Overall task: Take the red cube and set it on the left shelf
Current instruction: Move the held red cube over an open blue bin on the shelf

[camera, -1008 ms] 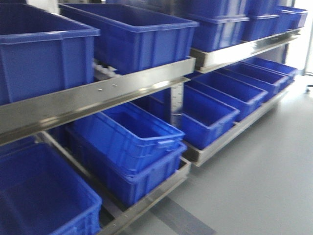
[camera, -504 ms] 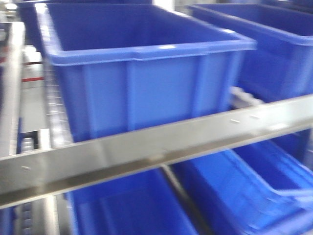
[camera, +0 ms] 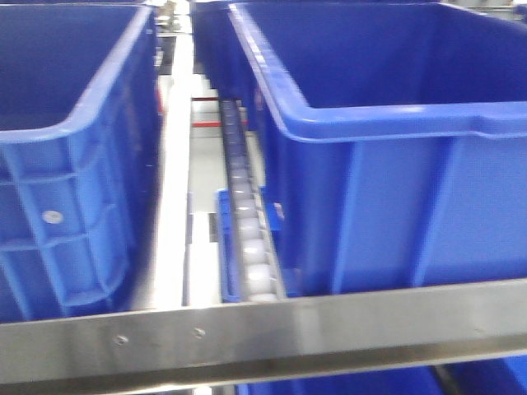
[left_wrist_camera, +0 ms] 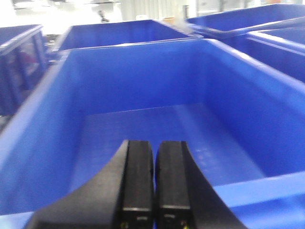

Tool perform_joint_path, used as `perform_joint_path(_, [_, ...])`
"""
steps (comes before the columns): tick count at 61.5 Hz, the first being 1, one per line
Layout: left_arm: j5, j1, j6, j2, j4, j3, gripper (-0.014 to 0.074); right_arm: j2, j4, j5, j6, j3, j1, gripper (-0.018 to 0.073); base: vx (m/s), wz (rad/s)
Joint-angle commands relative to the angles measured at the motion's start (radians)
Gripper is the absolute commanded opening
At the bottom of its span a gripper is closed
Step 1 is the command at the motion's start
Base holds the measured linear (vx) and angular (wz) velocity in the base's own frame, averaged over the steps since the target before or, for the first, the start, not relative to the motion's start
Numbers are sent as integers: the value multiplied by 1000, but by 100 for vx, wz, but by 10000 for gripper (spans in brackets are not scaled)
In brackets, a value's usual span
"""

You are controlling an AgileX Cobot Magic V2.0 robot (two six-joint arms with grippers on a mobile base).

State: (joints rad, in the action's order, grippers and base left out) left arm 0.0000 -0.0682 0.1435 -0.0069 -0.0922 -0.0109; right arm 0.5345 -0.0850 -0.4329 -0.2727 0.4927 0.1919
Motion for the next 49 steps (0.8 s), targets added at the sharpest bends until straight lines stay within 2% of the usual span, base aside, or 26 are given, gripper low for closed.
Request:
perform_joint_path(1, [-83,-4,1,7,-6,-22,106,2,-9,84,4,28,2,60,7,41])
perform_joint_path(23, [-83,-4,1,7,-6,-22,106,2,-9,84,4,28,2,60,4,17])
perform_joint_path(49, [-83,-4,1,7,-6,-22,106,2,-9,86,4,28,2,60,2,3])
